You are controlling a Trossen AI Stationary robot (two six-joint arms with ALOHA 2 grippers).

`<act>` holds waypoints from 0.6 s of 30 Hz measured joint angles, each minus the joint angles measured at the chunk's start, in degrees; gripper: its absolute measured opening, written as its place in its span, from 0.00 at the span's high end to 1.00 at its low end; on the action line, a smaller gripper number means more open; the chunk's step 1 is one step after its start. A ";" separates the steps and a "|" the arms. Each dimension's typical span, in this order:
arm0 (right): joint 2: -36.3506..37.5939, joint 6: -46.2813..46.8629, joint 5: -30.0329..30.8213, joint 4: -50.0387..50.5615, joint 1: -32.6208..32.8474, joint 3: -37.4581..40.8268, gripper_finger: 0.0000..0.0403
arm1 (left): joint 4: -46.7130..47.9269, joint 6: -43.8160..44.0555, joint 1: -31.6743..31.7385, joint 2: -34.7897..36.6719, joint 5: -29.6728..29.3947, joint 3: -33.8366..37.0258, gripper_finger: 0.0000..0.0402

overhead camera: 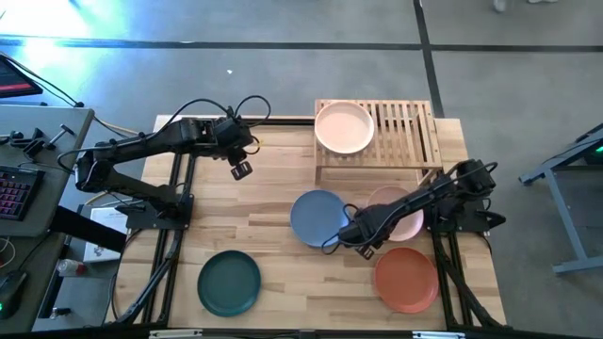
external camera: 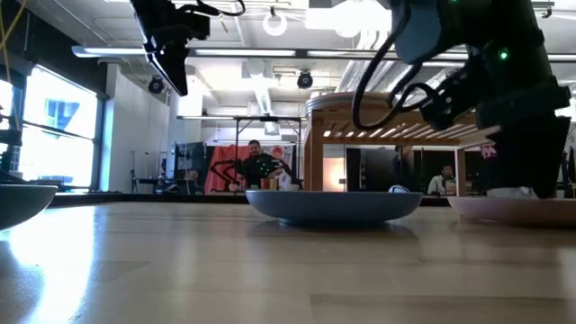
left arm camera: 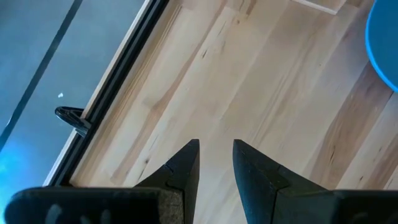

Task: Place and stack plates onto a shelf
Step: Put the pink plate on the the shelf

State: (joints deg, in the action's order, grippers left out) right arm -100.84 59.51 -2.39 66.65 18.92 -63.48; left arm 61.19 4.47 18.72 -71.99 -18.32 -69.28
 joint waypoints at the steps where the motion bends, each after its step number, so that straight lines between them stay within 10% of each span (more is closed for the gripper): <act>1: 0.00 0.03 0.01 -0.68 0.00 0.66 0.74 | -0.14 0.00 0.02 0.00 0.01 0.00 0.79; 18: 0.01 1.69 1.97 -3.72 -0.01 4.43 0.81 | -1.34 0.02 0.01 0.00 -0.01 -0.02 0.79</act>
State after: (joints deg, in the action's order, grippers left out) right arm -100.83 61.20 -0.43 62.92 18.91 -59.05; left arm 59.86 4.49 18.73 -71.99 -18.33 -69.30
